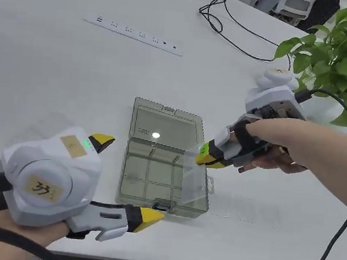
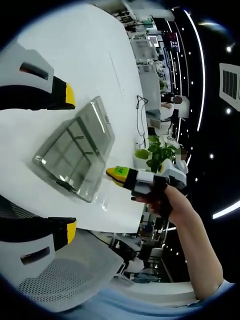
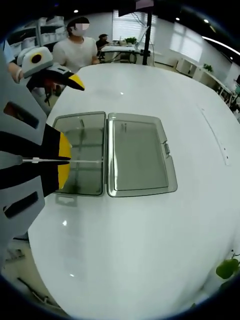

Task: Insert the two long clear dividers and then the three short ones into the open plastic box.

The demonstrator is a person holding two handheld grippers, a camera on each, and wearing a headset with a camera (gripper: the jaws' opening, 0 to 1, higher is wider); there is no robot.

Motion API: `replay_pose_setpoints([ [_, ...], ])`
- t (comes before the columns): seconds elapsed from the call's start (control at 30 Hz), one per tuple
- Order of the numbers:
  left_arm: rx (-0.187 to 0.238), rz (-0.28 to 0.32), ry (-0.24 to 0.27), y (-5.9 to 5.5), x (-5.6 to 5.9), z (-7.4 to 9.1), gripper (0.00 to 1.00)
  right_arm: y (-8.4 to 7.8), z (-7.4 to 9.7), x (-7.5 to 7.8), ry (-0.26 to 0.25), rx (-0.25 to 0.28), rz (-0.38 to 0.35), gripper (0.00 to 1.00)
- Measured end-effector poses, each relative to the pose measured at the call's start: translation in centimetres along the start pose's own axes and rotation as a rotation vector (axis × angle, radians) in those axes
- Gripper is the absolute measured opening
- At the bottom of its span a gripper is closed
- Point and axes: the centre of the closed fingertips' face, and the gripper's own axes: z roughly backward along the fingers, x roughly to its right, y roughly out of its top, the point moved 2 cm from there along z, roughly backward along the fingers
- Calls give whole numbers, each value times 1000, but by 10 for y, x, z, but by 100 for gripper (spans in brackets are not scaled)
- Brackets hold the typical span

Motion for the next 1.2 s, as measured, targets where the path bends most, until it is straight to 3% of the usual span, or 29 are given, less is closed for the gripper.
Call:
replay_pose_setpoints([
  [0.5,-1,17,-10,-1,1,0,89,-9,-2,-6,-3,11,-3,1],
  [1.2,-1,29,-12,-2,1,1,86,-12,-13,-2,-50,-6,19,1],
])
